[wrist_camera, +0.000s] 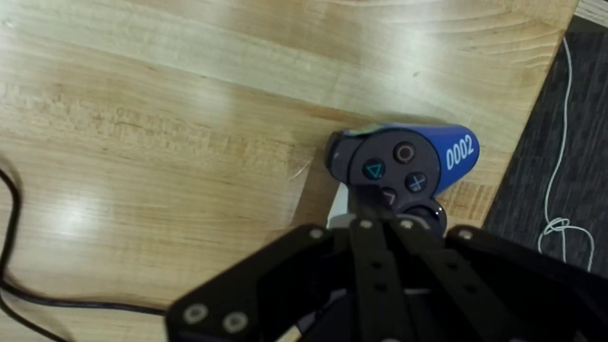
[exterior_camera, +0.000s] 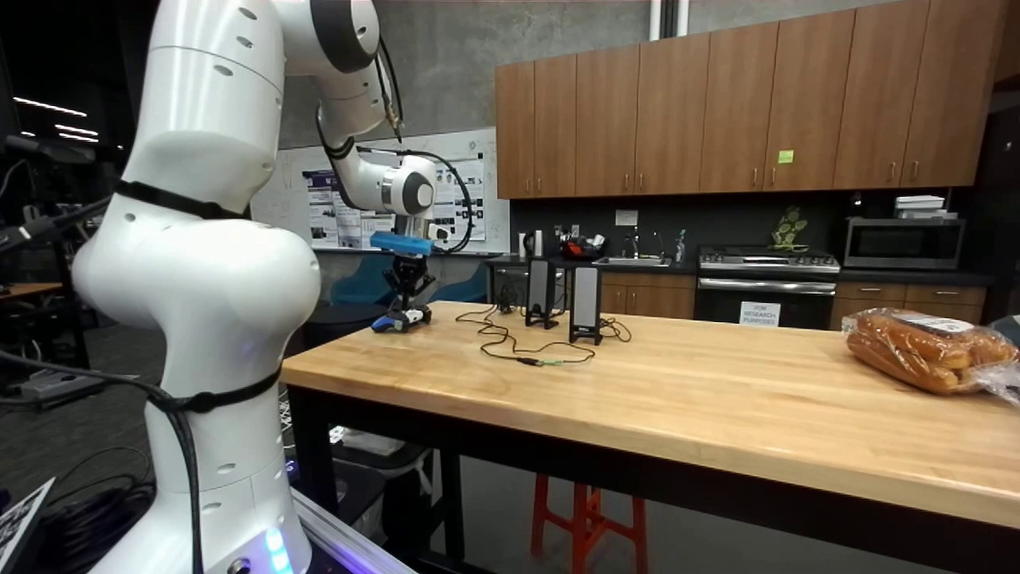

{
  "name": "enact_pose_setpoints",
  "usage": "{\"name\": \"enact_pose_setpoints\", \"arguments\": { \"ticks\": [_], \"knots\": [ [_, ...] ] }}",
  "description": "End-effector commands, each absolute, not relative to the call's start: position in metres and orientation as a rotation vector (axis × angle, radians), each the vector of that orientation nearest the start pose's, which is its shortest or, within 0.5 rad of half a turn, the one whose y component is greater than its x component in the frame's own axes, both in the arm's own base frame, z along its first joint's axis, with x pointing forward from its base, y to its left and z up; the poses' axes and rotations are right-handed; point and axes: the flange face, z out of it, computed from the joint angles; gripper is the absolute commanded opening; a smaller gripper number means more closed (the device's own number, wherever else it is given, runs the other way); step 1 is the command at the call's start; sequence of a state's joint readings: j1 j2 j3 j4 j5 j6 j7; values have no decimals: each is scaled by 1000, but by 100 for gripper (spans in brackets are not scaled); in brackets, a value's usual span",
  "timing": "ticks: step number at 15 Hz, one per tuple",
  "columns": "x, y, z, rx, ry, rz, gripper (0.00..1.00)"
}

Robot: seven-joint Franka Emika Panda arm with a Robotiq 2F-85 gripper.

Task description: Press a button on the gamepad

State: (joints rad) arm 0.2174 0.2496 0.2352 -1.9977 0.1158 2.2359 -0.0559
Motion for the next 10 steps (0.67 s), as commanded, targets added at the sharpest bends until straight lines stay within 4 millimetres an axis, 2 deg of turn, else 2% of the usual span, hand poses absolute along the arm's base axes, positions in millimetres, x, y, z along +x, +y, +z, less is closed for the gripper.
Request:
{"name": "enact_pose_setpoints", "arguments": {
  "ticks": [1, 4, 7, 10],
  "knots": [
    [541, 262, 333, -2906, -654, 74, 0],
    [541, 264, 323, -2903, -663, 102, 0],
    [542, 265, 323, -2902, -668, 104, 0],
    [541, 262, 335, -2895, -673, 73, 0]
  ]
}}
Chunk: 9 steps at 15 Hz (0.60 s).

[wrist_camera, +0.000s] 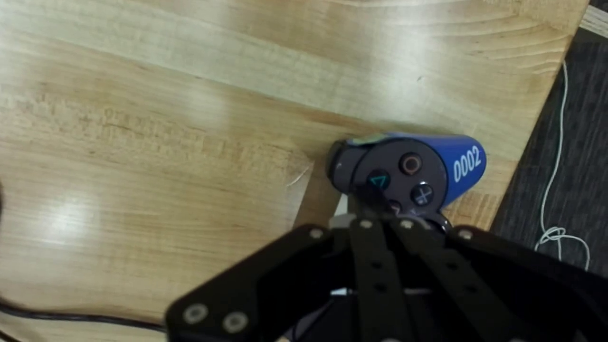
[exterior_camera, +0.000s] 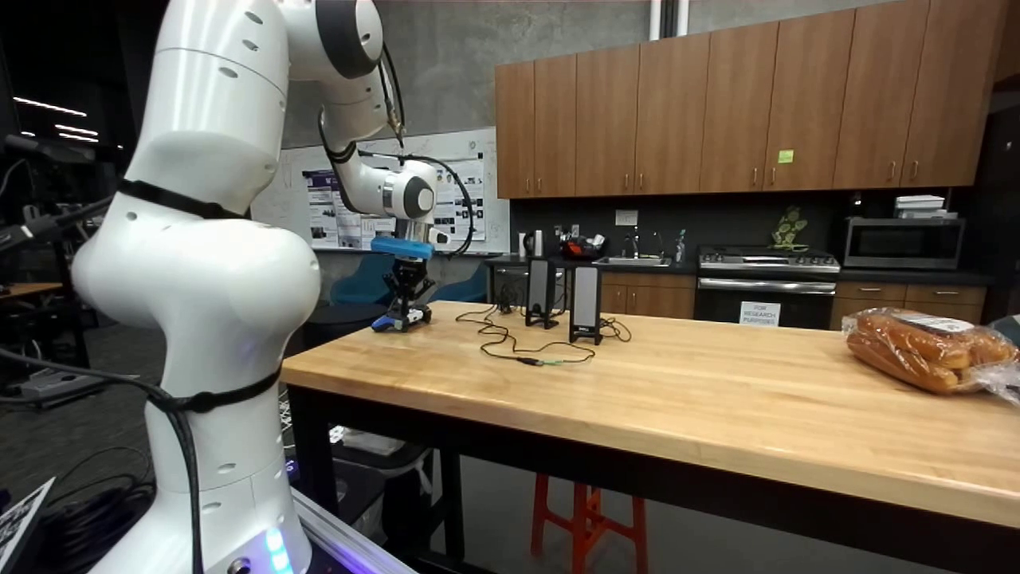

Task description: Press a button on the gamepad

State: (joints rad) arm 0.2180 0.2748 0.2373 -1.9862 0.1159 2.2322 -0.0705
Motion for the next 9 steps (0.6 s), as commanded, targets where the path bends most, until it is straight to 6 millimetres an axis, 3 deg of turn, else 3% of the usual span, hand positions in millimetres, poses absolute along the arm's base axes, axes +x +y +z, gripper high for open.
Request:
{"name": "enact_pose_setpoints", "arguments": {
  "ticks": [1, 5, 9],
  "knots": [
    [540, 261, 339, -2891, -673, 66, 0],
    [539, 261, 346, -2885, -682, 45, 0],
    [534, 265, 340, -2882, -716, 73, 0]
  ]
}}
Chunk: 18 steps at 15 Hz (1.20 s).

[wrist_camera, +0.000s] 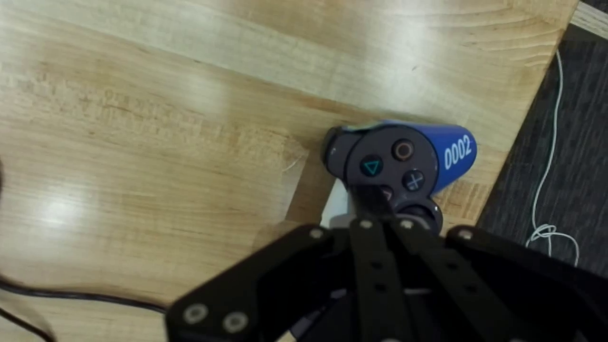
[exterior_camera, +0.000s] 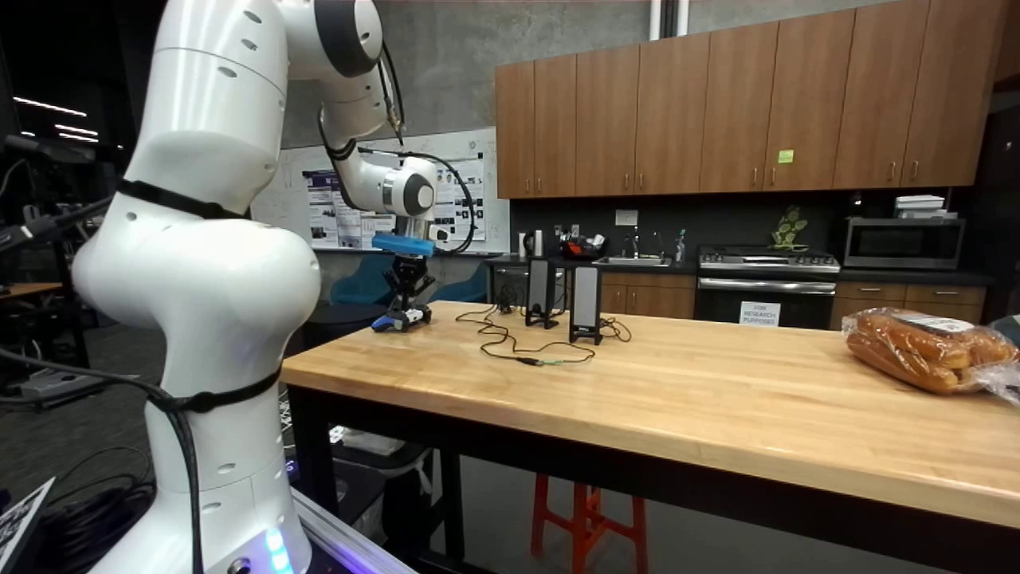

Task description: Press a button on the gamepad

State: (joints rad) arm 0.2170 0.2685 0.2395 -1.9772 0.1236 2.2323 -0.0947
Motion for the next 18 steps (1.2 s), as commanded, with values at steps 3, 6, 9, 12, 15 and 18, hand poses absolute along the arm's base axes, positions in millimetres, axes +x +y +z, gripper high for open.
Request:
{"name": "enact_pose_setpoints", "arguments": {
  "ticks": [3, 6, 9, 12, 15, 18],
  "knots": [
    [531, 269, 334, -2879, -740, 92, 0],
    [531, 272, 324, -2885, -740, 121, 0],
    [531, 271, 326, -2883, -741, 116, 0],
    [527, 267, 342, -2878, -744, 76, 0],
    [520, 255, 363, -2888, -740, 35, 0],
    [512, 241, 379, -2899, -719, 1, 21]
  ]
}}
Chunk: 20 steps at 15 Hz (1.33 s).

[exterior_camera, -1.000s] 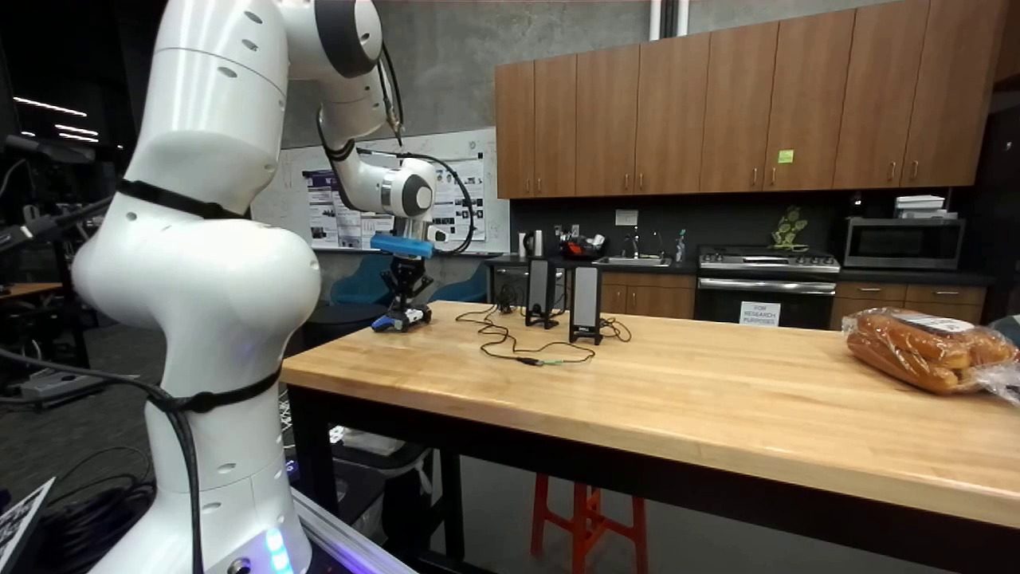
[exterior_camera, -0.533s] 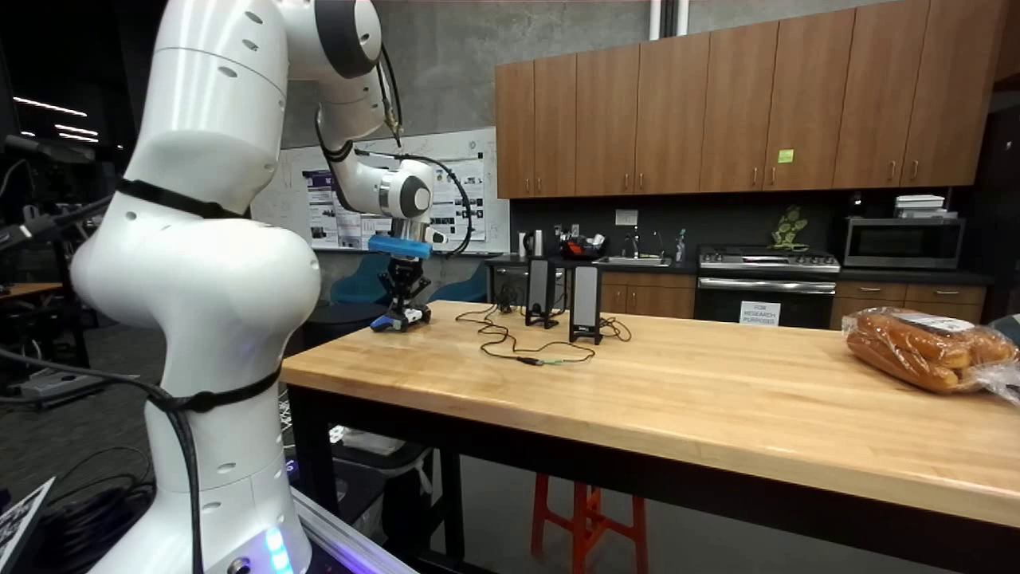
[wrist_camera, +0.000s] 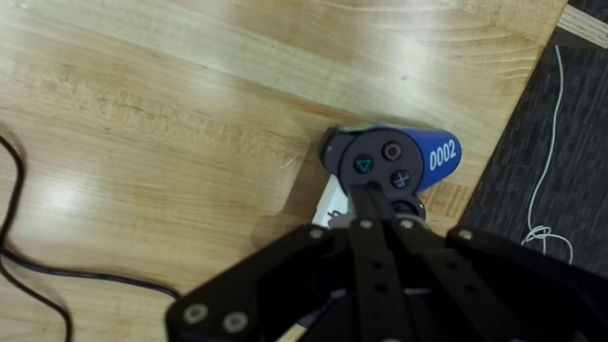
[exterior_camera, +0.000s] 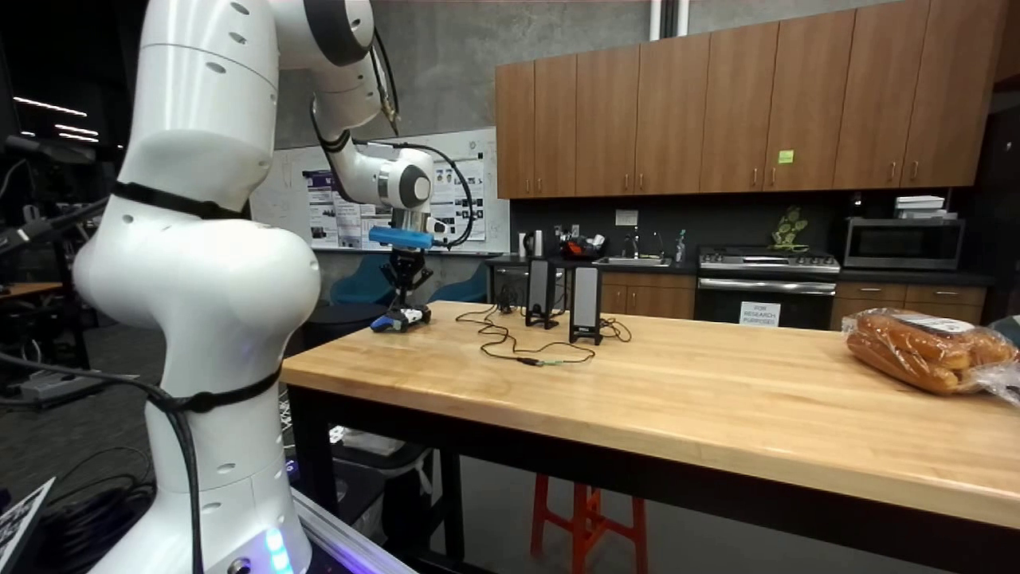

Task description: Press a button on the gamepad

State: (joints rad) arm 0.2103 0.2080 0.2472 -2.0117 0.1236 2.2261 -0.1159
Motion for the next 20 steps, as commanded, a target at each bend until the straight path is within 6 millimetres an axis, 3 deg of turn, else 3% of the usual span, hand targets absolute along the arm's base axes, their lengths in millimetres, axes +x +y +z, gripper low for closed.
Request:
{"name": "enact_pose_setpoints", "arguments": {
  "ticks": [1, 6, 12, 14, 20],
  "knots": [
    [508, 234, 384, -2905, -710, -9, 27],
    [480, 199, 406, -2922, -667, -33, 56],
    [434, 149, 419, -2975, -585, -33, 96],
    [417, 134, 423, -2985, -561, -28, 100],
    [371, 100, 434, -3009, -505, -27, 100]
  ]
}}
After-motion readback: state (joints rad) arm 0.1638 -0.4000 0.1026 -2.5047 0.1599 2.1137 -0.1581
